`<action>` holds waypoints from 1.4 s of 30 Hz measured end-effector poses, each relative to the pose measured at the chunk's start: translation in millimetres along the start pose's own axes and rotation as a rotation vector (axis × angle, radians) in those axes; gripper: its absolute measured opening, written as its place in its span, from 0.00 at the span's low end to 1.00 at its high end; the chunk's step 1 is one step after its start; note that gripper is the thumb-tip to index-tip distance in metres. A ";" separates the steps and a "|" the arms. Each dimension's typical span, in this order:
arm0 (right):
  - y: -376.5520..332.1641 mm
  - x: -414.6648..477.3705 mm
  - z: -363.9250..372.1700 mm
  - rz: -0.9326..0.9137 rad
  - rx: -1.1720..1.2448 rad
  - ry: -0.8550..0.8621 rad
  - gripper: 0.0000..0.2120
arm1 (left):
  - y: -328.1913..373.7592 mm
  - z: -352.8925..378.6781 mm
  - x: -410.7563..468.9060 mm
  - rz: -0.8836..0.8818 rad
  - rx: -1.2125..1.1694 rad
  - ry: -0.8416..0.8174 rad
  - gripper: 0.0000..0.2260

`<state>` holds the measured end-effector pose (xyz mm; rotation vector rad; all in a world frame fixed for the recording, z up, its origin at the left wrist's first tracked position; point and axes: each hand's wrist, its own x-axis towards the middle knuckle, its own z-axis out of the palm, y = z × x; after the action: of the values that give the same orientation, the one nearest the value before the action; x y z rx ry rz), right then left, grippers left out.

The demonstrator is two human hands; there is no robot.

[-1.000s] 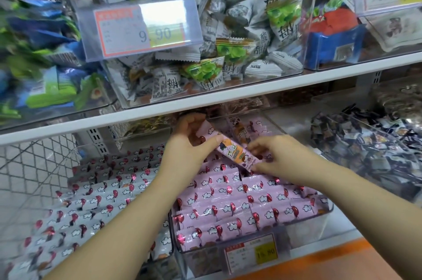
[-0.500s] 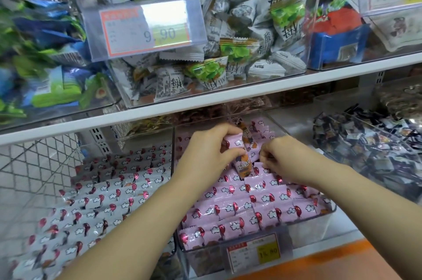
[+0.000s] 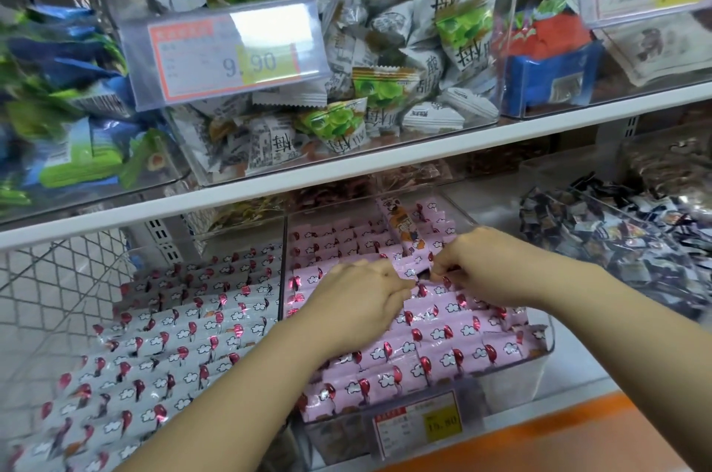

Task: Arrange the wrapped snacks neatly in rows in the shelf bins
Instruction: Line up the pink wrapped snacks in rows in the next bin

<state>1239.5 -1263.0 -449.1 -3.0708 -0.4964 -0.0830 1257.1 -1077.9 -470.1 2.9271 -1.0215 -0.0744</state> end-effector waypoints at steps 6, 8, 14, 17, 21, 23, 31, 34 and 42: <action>5.6 -5.2 -1.6 0.022 0.111 -0.113 0.23 | -0.3 -3.8 -2.6 -0.004 -0.069 -0.117 0.23; 7.9 -6.6 -2.6 0.032 0.162 -0.058 0.18 | -0.9 -3.8 -4.0 -0.052 -0.215 -0.012 0.19; 29.0 -10.1 1.0 0.059 0.096 0.209 0.13 | -4.2 -7.6 22.1 -0.145 -0.296 0.301 0.17; 33.2 -12.9 4.3 0.040 0.175 0.209 0.14 | -4.8 -11.0 45.2 -0.096 -0.145 0.248 0.22; 38.3 -16.3 3.2 0.049 0.275 0.216 0.13 | -8.9 -7.1 69.6 -0.033 -0.008 0.188 0.29; 40.6 -17.0 3.2 0.077 0.339 0.228 0.13 | -10.6 -6.5 76.5 -0.041 -0.018 0.205 0.27; 39.8 -18.0 1.0 0.150 0.481 0.255 0.12 | -10.4 -11.8 71.4 -0.016 0.105 0.370 0.18; 37.3 -17.9 -0.1 0.163 0.628 0.324 0.16 | -3.6 -15.5 54.2 -0.050 -0.019 0.462 0.16; 16.7 -9.0 -0.2 0.237 0.837 0.557 0.11 | 27.6 -22.4 31.6 -0.012 -0.359 0.470 0.13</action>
<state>1236.2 -1281.7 -449.8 -2.1304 -0.0831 -0.5444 1266.0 -1118.6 -447.2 2.4525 -0.8132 0.3715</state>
